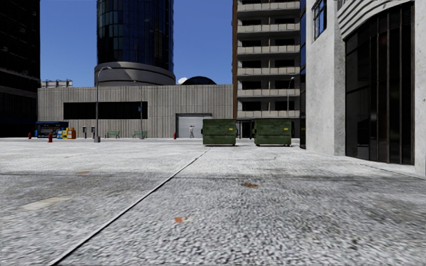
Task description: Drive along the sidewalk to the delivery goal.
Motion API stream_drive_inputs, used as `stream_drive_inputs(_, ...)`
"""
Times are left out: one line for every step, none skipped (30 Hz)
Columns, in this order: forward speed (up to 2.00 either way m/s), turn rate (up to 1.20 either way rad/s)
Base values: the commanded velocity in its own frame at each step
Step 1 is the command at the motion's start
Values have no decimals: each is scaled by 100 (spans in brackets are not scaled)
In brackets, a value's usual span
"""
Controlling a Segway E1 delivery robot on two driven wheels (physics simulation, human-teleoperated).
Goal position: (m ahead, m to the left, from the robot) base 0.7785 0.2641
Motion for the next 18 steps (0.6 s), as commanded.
stream_drive_inputs(200,0)
stream_drive_inputs(200,0)
stream_drive_inputs(200,0)
stream_drive_inputs(200,0)
stream_drive_inputs(195,0)
stream_drive_inputs(168,0)
stream_drive_inputs(141,0)
stream_drive_inputs(141,0)
stream_drive_inputs(111,0)
stream_drive_inputs(94,0)
stream_drive_inputs(94,0)
stream_drive_inputs(82,0)
stream_drive_inputs(62,0)
stream_drive_inputs(8,0)
stream_drive_inputs(8,0)
stream_drive_inputs(0,0)
stream_drive_inputs(0,0)
stream_drive_inputs(0,0)
